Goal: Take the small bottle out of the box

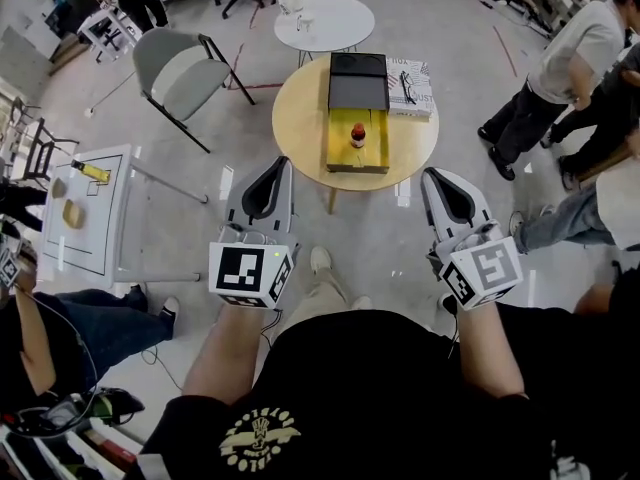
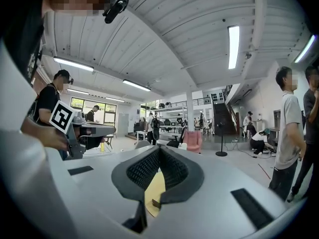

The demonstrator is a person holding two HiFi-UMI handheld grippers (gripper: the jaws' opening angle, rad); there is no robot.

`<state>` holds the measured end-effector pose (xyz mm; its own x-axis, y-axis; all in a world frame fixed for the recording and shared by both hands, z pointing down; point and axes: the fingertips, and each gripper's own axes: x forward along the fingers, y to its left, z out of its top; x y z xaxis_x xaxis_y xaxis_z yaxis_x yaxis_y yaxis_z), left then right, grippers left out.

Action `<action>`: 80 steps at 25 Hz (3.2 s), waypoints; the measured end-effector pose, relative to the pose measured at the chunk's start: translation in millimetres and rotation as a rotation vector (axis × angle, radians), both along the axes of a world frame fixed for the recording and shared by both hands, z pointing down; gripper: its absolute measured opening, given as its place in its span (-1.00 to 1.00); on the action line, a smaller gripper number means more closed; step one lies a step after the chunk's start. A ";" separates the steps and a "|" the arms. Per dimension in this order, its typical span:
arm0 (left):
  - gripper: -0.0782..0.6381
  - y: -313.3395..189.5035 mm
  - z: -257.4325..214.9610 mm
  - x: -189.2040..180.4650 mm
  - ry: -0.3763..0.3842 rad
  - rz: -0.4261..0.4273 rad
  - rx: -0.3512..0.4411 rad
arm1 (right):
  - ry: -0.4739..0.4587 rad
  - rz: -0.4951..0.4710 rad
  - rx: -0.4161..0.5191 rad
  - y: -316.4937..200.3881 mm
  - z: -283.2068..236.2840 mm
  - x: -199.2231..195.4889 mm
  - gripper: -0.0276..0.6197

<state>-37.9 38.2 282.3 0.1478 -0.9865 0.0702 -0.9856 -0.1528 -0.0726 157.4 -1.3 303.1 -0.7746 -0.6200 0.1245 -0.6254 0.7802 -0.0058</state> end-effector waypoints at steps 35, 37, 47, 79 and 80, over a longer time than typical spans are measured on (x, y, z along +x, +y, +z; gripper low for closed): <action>-0.74 -147.9 16.1 -48.6 0.004 0.094 -0.043 | 0.012 0.076 -0.047 -126.1 15.9 -50.1 -0.87; -0.74 -154.8 15.2 -51.3 0.004 0.102 -0.043 | 0.012 0.083 -0.047 -131.8 15.0 -53.0 -0.87; -0.74 -183.5 4.3 -78.0 0.011 0.135 -0.017 | 0.018 0.105 -0.027 -155.8 4.9 -83.2 -0.87; -0.74 -240.3 32.0 -103.7 0.026 0.230 -0.033 | 0.087 0.165 -0.029 -195.6 25.6 -119.8 -0.87; -0.74 -242.0 33.5 -103.1 0.026 0.225 -0.037 | 0.087 0.159 -0.032 -198.1 27.3 -119.9 -0.87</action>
